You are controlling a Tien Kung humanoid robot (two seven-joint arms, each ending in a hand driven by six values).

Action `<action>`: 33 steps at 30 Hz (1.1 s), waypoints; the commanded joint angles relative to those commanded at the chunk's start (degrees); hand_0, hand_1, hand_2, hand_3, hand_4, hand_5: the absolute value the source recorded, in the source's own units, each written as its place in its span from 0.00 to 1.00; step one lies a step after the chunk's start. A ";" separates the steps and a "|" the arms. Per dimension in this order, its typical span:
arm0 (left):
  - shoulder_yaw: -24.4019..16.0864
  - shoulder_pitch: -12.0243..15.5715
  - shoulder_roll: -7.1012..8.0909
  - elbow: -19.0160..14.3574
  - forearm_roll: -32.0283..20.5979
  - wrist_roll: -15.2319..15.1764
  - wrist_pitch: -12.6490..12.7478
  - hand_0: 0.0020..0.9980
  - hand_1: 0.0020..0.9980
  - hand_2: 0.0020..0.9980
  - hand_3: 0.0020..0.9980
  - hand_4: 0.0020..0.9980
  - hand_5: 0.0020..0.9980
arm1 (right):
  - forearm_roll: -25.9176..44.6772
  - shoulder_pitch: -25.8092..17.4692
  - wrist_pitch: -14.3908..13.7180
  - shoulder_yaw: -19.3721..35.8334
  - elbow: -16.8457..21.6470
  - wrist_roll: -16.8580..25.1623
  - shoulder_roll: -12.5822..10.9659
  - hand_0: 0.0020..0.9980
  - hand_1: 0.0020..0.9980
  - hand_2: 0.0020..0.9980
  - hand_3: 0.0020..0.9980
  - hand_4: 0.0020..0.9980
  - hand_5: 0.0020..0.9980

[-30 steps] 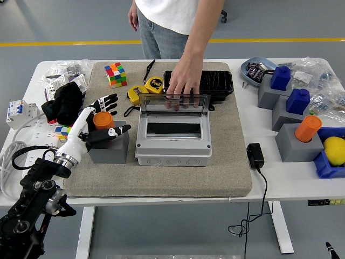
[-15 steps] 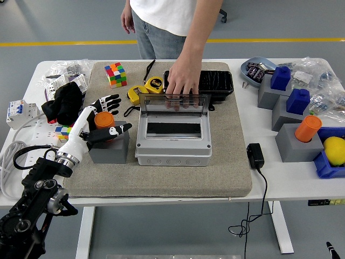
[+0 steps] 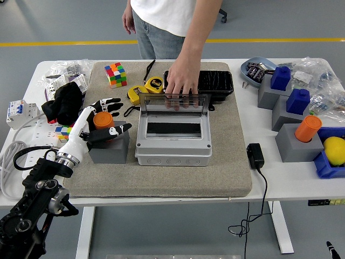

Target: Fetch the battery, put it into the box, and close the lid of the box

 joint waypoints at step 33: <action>1.54 0.09 0.28 0.82 -2.02 -0.68 1.74 0.13 0.18 0.21 0.20 1.00 0.00 | 0.41 -0.15 -0.01 -0.42 0.00 -0.05 -0.10 0.84 0.81 0.78 0.82 1.00 1.00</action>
